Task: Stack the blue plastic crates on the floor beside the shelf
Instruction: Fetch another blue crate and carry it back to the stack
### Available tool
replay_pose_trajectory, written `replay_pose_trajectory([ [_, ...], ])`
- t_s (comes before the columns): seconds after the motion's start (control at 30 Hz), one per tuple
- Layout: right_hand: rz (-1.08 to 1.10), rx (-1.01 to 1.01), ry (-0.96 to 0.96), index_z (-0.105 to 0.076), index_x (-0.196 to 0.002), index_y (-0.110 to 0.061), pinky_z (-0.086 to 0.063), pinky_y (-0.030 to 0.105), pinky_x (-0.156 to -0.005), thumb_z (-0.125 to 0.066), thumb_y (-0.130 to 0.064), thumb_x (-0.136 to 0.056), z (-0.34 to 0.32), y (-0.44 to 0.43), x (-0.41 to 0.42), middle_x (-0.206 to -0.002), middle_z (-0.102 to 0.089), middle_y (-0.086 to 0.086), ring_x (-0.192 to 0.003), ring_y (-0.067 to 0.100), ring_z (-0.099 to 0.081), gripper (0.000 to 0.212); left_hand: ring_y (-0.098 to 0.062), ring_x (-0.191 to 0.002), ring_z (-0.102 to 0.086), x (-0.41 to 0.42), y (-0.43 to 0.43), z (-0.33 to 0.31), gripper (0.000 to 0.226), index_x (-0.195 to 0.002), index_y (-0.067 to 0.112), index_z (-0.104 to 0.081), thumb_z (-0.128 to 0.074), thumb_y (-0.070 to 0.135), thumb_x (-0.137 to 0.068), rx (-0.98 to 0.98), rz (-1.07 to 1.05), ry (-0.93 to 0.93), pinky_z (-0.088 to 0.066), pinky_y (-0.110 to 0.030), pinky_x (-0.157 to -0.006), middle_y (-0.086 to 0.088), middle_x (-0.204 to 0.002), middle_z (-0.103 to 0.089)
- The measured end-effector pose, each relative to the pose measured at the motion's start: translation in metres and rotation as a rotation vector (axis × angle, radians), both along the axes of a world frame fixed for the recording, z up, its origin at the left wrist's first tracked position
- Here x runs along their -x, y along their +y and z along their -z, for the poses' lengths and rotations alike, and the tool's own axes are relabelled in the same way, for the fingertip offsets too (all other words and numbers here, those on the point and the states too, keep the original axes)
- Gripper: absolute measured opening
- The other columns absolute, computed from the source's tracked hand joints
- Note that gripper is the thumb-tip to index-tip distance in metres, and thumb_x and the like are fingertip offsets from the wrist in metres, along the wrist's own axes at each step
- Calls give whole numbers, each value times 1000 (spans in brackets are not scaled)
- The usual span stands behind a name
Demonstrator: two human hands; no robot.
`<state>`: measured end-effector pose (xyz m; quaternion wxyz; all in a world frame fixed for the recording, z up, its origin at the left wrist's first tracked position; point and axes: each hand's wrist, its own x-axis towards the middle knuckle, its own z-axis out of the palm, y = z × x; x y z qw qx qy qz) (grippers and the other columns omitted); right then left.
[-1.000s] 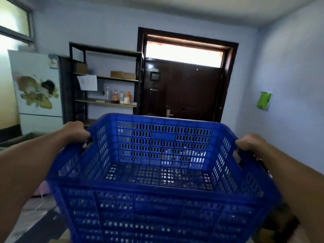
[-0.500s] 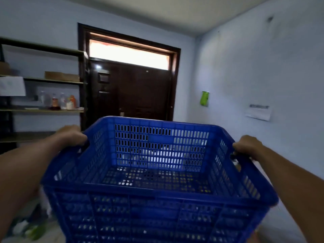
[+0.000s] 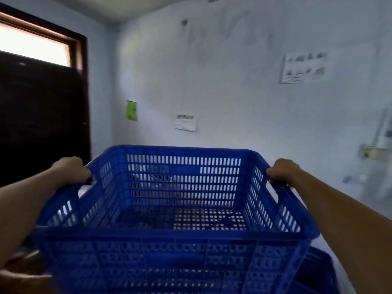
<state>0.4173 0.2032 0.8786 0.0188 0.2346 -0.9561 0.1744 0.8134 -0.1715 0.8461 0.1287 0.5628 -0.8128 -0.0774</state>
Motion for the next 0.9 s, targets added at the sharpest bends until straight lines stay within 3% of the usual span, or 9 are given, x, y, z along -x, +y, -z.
replay_pose_trajectory([
  [0.1, 108, 7, 6, -61, -76, -9, -49, 28, -55, -64, -18, -77, 2, 58, 47, -75, -63, 10, -64, 24, -62, 10, -30, -93, -67, 94, 21, 11, 19, -96, 7, -67, -60, 25, -96, -10, 139, -22, -48, -31, -73, -12, -99, -68],
  [0.23, 241, 28, 2, -59, -76, -9, -51, 31, -59, -63, -17, -78, 6, 121, 103, -77, -63, 10, -66, 24, -62, 9, -30, -92, -68, 207, 38, 23, 8, -84, 13, -66, -64, 16, -91, -62, 297, 19, -52, -34, -77, -16, -107, -74],
  [0.33, 336, 43, 13, -58, -75, -9, -50, 31, -57, -60, -17, -81, 13, 156, 146, -77, -62, 11, -66, 23, -62, 10, -33, -101, -67, 292, 48, 27, 10, -89, 9, -62, -64, 18, -93, -70, 388, 7, -51, -32, -81, -16, -116, -70],
  [0.47, 447, 38, 5, -58, -74, -9, -55, 34, -63, -62, -17, -82, 28, 189, 206, -77, -62, 10, -68, 23, -62, 12, -25, -81, -59, 402, 55, 35, 13, -87, 9, -56, -64, 18, -93, -63, 503, 5, -45, -31, -65, -13, -100, -64],
  [0.67, 580, 53, -37, -62, -71, -4, -45, 28, -49, -66, -14, -81, 44, 210, 289, -73, -62, 13, -63, 24, -60, 15, -22, -80, -59, 552, 52, 56, 20, -107, 6, -57, -59, 24, -98, -74, 643, -33, -45, -30, -62, -8, -92, -57],
  [0.9, 679, 53, -47, -60, -77, -5, -53, 34, -57, -66, -13, -80, 66, 221, 391, -80, -62, 15, -70, 29, -63, 11, -25, -79, -61, 697, 55, 78, 21, -108, 4, -58, -57, 23, -99, -91, 707, -59, -46, -31, -63, -9, -88, -58],
])
